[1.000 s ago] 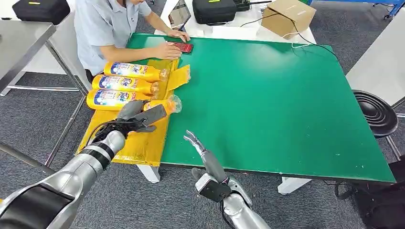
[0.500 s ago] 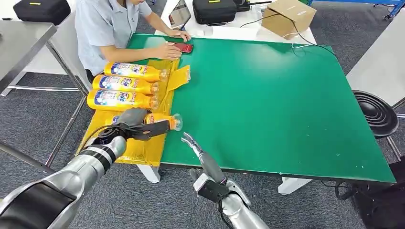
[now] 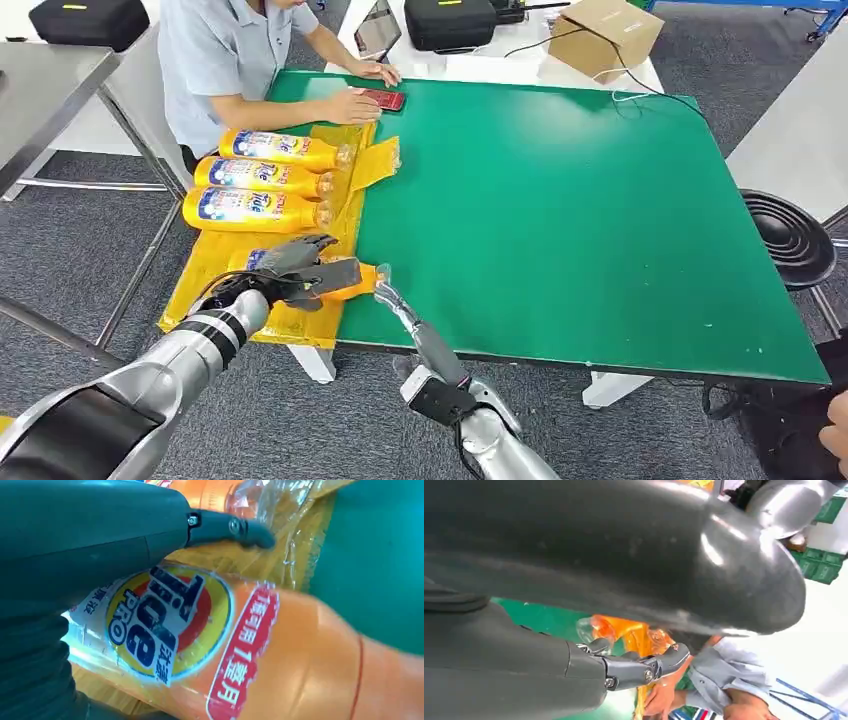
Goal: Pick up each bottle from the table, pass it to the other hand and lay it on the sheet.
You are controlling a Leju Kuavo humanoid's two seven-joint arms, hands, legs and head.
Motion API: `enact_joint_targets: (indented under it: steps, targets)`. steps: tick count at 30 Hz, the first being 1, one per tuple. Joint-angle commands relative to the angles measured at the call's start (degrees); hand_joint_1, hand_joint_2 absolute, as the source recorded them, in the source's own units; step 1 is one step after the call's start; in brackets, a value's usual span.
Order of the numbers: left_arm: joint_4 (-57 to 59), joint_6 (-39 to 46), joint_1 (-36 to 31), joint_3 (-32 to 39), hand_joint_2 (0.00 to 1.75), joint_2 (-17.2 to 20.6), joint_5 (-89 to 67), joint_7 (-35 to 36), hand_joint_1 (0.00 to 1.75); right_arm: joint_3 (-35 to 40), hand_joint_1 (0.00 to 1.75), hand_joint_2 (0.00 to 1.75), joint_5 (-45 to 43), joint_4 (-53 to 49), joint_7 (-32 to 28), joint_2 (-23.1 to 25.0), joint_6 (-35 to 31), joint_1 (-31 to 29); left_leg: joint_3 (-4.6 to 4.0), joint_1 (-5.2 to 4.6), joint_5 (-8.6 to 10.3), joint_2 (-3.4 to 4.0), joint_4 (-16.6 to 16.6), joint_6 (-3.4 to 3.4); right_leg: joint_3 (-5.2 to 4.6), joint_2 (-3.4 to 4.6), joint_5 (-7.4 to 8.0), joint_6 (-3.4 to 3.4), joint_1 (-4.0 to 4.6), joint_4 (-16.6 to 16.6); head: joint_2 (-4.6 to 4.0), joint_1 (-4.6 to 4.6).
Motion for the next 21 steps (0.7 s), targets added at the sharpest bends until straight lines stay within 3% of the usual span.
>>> enact_joint_targets:
  steps: [1, 7, 11, 13, 16, 18, 21]
  targets:
    - [4.4, -6.1, 4.2, 15.1, 1.75, -2.0, 14.2, -5.3, 0.0, 2.3, 0.0, 0.0, -0.5, 6.0, -1.0, -0.4, -0.5, -2.4, 0.26, -0.02, -0.05, 0.19, -0.1, -0.02, 0.19, 0.13, 0.0, -0.05, -0.01, -0.1, 0.0, -0.02]
    - [3.8, -4.7, 4.6, 13.9, 1.75, -1.8, 13.0, -6.8, 0.0, 2.7, 0.0, 0.0, -0.5, 6.6, -1.0, -0.3, -0.4, -2.5, 0.44, -0.03, -0.06, 0.17, -0.2, -0.03, 0.4, 0.13, -0.02, -0.08, -0.02, -0.2, 0.0, 0.0]
    - [0.6, -2.1, 6.9, 19.8, 1.75, -2.7, 19.6, -13.3, 0.0, 2.7, 0.0, 0.0, -1.3, 6.7, -1.0, -0.8, -2.2, -1.8, 0.37, -0.05, -0.03, 0.07, -0.1, -0.02, 0.36, 0.06, -0.03, -0.06, -0.04, -0.1, 0.0, 0.0]
    - [-6.5, -0.9, 10.3, 23.7, 1.75, -3.5, 25.4, -24.4, 0.0, 2.8, 0.0, 0.0, -1.6, 5.8, -1.0, -1.4, -2.4, -1.1, 0.38, -0.04, -0.03, 0.05, -0.1, -0.02, 0.37, 0.04, -0.03, -0.06, -0.03, -0.1, 0.0, 0.0]
    - [-21.0, -1.6, 17.6, 27.1, 1.75, -4.7, 32.5, -32.9, 0.0, 3.6, 0.0, 0.0, -1.9, 5.1, -1.0, -1.6, -1.3, -0.8, 0.33, -0.04, -0.03, 0.03, -0.1, -0.02, 0.32, 0.02, -0.04, -0.05, -0.03, -0.1, 0.0, 0.0]
    - [-33.5, -5.1, 22.9, 29.2, 1.75, -5.5, 40.0, -31.6, 0.0, 4.3, 0.0, 0.0, -1.9, 5.7, -1.0, -1.1, -1.3, -1.1, 0.29, -0.01, -0.08, 0.08, -0.1, -0.02, 0.26, 0.01, -0.07, -0.06, 0.0, -0.1, 0.0, -0.02]
    - [-35.6, -5.4, 23.6, 30.1, 1.75, -6.0, 42.4, -31.7, 0.0, 4.5, 0.0, 0.0, -1.9, 5.8, -1.0, -1.0, -1.3, -1.1, 0.13, 0.01, -0.1, 0.13, 0.0, -0.03, 0.08, 0.05, -0.07, -0.06, 0.03, -0.1, 0.0, 0.02]
